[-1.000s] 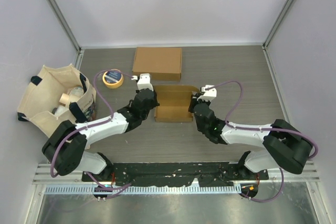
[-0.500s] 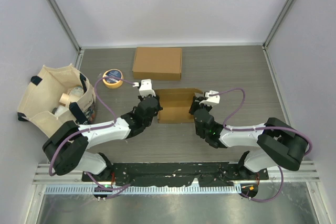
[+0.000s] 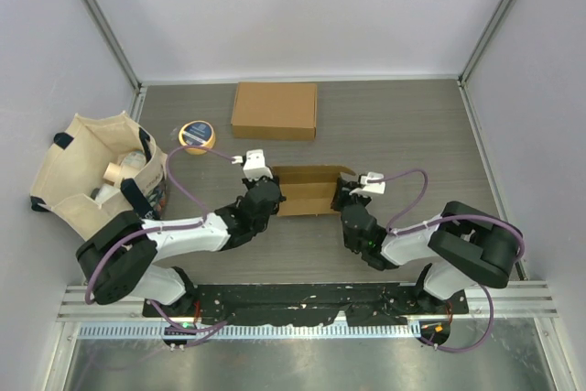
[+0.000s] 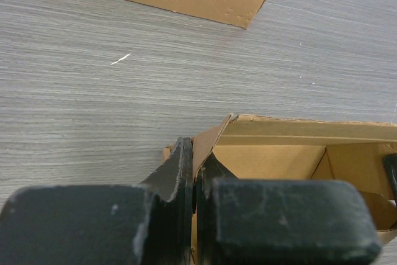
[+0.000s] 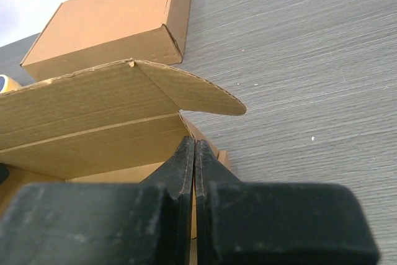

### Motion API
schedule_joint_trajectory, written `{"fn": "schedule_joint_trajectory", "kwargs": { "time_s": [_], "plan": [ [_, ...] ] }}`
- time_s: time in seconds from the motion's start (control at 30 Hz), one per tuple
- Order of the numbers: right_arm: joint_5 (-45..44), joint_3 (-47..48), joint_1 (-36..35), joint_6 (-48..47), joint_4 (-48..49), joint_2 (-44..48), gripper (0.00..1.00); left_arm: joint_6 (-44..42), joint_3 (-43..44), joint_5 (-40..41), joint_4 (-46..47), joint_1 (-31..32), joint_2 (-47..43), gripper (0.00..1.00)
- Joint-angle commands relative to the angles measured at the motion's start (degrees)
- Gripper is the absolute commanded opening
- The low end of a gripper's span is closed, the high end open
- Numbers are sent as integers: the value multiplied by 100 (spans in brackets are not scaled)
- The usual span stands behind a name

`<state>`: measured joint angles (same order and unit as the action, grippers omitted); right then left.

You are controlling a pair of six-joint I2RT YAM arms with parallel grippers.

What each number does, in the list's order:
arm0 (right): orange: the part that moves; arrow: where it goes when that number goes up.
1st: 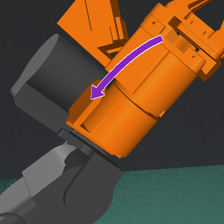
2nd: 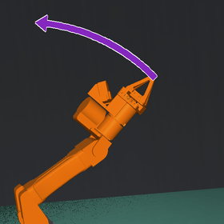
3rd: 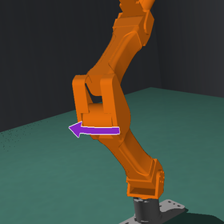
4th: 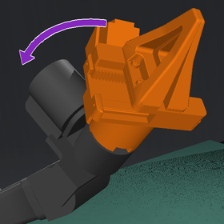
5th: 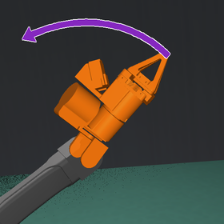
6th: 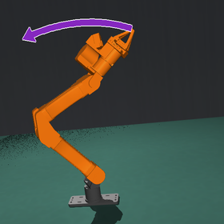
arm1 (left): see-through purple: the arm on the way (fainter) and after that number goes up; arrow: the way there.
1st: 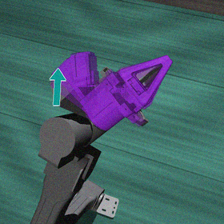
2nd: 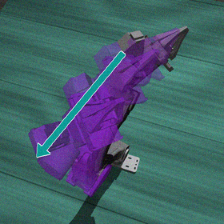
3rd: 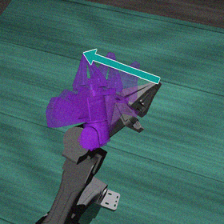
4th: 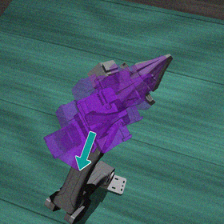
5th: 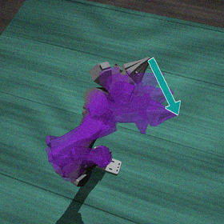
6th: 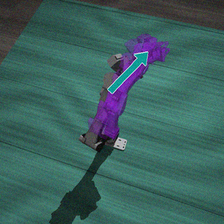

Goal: Fold the paper box

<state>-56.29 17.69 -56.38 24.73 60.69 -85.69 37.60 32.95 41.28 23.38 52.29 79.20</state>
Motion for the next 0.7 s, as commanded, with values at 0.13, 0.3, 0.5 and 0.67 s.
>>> {"fn": "schedule_joint_trajectory", "kwargs": {
  "time_s": [0.13,0.3,0.5,0.67],
  "plan": [
    [-541,-328,-180,-82,330,-27,5,292,-263,847,229,272,-88,0],
    [-50,-118,-418,431,-1948,1131,30,46,-315,1163,211,448,-229,0],
    [818,726,-418,1288,-6337,2731,65,-262,-263,1470,202,703,-195,0],
    [2173,1447,-418,2200,-9104,3365,75,-350,-219,1770,202,888,-98,0]
  ]
}}
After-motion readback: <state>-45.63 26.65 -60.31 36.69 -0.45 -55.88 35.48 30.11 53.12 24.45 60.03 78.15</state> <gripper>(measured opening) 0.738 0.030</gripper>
